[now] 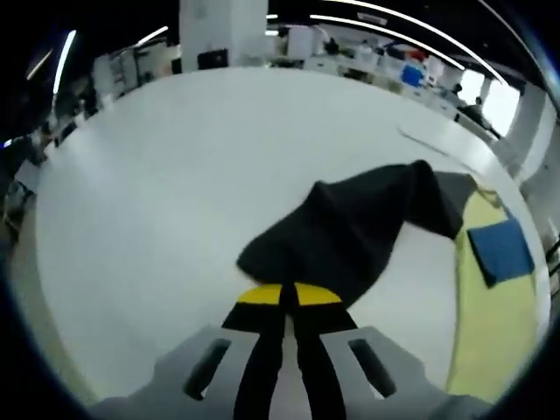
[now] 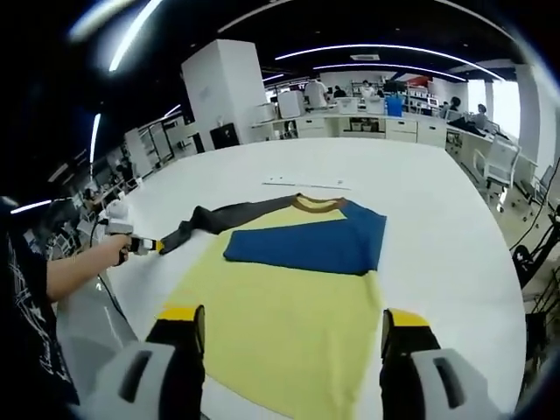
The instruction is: Fold the garment on the visible template until the final outline fits inside the template.
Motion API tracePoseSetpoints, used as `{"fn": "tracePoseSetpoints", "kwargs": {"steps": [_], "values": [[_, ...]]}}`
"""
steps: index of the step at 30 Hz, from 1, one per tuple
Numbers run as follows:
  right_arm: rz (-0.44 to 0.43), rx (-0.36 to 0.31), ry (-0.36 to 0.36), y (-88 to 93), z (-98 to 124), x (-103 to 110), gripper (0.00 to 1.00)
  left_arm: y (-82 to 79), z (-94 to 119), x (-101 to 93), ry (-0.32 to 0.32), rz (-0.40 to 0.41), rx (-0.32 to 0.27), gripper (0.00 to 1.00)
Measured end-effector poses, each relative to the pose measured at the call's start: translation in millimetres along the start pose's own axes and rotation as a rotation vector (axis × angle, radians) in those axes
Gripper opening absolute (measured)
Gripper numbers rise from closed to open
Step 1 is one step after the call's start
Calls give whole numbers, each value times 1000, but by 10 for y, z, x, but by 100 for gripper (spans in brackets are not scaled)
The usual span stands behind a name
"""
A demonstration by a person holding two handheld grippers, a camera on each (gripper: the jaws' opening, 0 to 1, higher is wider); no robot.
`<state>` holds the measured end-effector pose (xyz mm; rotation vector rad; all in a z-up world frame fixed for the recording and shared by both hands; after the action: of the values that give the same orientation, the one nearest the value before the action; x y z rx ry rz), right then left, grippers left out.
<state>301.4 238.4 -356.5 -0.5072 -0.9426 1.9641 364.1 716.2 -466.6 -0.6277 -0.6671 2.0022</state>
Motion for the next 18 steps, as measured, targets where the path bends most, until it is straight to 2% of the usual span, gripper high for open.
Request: {"fn": "tracePoseSetpoints", "kwargs": {"steps": [3, 9, 12, 18], "values": [[-3, -15, -7, -16, -2, 0, 83, 19, 7, -23, 14, 27, -4, 0], [3, -19, -9, -5, -10, 3, 83, -21, 21, 124, 48, 65, 16, 0], [13, -7, -15, 9, -21, 16, 83, -68, 50, 231, 34, 36, 7, 0], [16, -21, -17, -13, -15, 30, 84, -277, 47, 474, 26, -46, -32, 0]]}}
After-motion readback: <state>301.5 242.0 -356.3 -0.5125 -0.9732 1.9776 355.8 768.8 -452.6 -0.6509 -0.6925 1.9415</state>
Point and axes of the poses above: the point that each gripper's makers call its tool centre point, and the gripper's own axes: z roughly backward along the fingers, x roughly to its left, y roughly out of its underside, the point moved 9 cm from there along z, roughly backward along the fingers, and after that the axes turned 12 degrees about z, right-handed, at the moved point
